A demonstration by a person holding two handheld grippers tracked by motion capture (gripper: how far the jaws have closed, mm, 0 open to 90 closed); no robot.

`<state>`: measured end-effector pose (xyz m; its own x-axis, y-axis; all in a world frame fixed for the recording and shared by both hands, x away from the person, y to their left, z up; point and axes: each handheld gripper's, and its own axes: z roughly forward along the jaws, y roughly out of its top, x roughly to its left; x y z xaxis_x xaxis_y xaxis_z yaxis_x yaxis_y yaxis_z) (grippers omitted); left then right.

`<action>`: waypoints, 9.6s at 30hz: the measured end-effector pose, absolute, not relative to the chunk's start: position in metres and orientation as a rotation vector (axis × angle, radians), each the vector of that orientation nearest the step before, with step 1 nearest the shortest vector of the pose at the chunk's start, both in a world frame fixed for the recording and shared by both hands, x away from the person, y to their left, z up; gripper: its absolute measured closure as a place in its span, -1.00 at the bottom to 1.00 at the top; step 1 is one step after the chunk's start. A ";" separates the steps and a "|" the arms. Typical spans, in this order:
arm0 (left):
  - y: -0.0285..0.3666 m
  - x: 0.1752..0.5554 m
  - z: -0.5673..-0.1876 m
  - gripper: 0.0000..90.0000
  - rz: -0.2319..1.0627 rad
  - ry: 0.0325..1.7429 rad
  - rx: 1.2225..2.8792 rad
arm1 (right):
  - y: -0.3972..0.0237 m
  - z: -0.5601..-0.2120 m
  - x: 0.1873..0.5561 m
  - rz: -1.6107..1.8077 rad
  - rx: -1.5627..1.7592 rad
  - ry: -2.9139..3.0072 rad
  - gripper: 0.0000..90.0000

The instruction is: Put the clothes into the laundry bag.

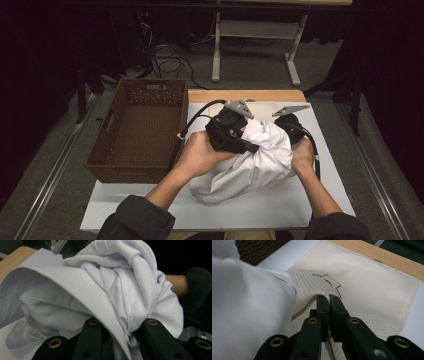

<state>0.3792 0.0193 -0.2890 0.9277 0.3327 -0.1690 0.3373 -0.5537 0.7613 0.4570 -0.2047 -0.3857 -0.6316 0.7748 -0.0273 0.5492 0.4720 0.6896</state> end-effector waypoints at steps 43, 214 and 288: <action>-0.024 0.442 -0.446 0.71 0.223 0.985 2.337 | -0.180 -0.392 0.445 0.944 1.011 2.480 0.99; 0.034 0.464 -0.439 -0.01 0.186 1.155 2.432 | -0.177 -0.399 0.434 0.908 1.005 2.499 0.97; 0.013 0.425 -0.433 0.98 0.025 0.691 2.175 | -0.162 -0.388 0.431 1.026 0.922 2.474 0.97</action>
<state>0.4247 0.0128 -0.4325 0.8483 0.4854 -0.2119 0.4685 -0.5012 0.7276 0.4311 -0.1622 -0.3880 -0.7457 0.6654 -0.0355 0.4449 0.5369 0.7168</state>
